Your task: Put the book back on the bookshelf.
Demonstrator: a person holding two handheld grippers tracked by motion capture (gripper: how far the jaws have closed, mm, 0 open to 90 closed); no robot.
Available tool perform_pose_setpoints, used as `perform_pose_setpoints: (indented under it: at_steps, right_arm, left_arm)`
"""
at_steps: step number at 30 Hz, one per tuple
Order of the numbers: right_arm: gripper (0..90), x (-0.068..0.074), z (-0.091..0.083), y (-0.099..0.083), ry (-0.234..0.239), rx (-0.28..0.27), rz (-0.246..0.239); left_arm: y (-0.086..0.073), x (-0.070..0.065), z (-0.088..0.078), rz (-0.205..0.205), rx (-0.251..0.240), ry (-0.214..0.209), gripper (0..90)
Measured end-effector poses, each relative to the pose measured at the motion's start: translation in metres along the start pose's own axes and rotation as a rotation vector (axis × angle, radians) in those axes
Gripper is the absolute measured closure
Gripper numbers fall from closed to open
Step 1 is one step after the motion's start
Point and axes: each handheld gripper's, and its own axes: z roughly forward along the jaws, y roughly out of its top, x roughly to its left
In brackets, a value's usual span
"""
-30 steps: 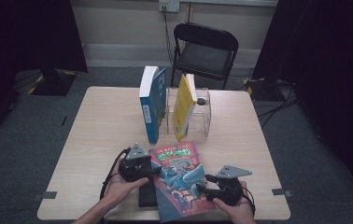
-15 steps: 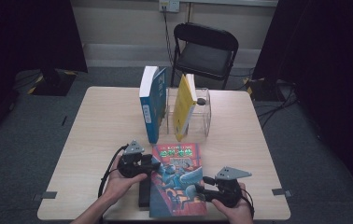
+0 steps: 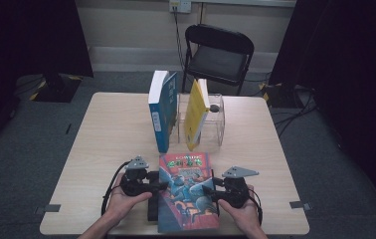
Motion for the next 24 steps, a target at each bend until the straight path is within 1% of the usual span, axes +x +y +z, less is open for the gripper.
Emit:
perform_pose_setpoints:
  at_steps: [1, 3, 5, 6, 7, 9, 10, 13, 14, 15, 16, 18, 22, 24]
  right_arm:
    - [48.0, 0.0, 0.0, 0.0, 0.002, -0.003, 0.002]
    - [48.1, -0.001, 0.0, 0.0, 0.009, 0.002, 0.005]
    - [49.2, -0.002, 0.0, 0.002, 0.014, 0.006, 0.009]
    - [51.4, -0.005, -0.001, 0.004, 0.016, 0.0, 0.007]
    - [51.3, -0.007, 0.0, 0.006, 0.013, -0.008, 0.017]
    - [50.4, -0.014, 0.006, 0.01, 0.006, -0.012, 0.027]
    - [50.4, -0.017, 0.008, 0.012, 0.0, -0.012, 0.035]
    - [51.6, -0.026, 0.016, 0.017, 0.005, -0.027, 0.079]
    - [51.9, -0.027, 0.017, 0.018, 0.005, -0.037, 0.093]
    - [51.9, -0.028, 0.019, 0.017, 0.006, -0.045, 0.106]
    - [52.0, -0.028, 0.019, 0.017, 0.006, -0.053, 0.124]
    - [52.6, -0.029, 0.021, 0.015, 0.012, -0.057, 0.154]
    - [52.7, -0.026, 0.022, 0.012, 0.01, -0.064, 0.176]
    - [52.7, -0.026, 0.022, 0.011, 0.016, -0.066, 0.191]
  left_arm:
    - [0.0, 0.0, 0.0, -0.004, -0.001, 0.0, 40.1]
    - [0.0, 0.0, 0.0, 0.001, 0.001, 0.002, 39.8]
    - [0.001, -0.001, 0.0, 0.002, -0.001, 0.015, 39.9]
    - [0.002, -0.003, -0.001, 0.016, -0.001, 0.027, 40.7]
    - [0.002, -0.003, -0.001, 0.026, 0.0, 0.034, 41.6]
    - [0.002, -0.004, -0.003, 0.025, 0.0, 0.042, 41.8]
    - [0.002, -0.004, -0.004, 0.025, 0.004, 0.042, 41.8]
    - [0.0, -0.002, -0.005, 0.019, -0.001, 0.045, 40.8]
    - [0.0, -0.001, -0.005, 0.021, 0.001, 0.055, 39.8]
    - [0.0, 0.0, -0.005, 0.008, -0.001, 0.054, 38.2]
    - [0.0, 0.001, -0.005, -0.001, -0.003, 0.049, 38.1]
    - [0.0, 0.002, -0.004, -0.003, -0.006, 0.043, 38.1]
    - [-0.001, 0.0, -0.003, 0.006, -0.014, 0.053, 38.8]
    - [-0.001, 0.0, -0.003, 0.004, -0.015, 0.05, 38.8]
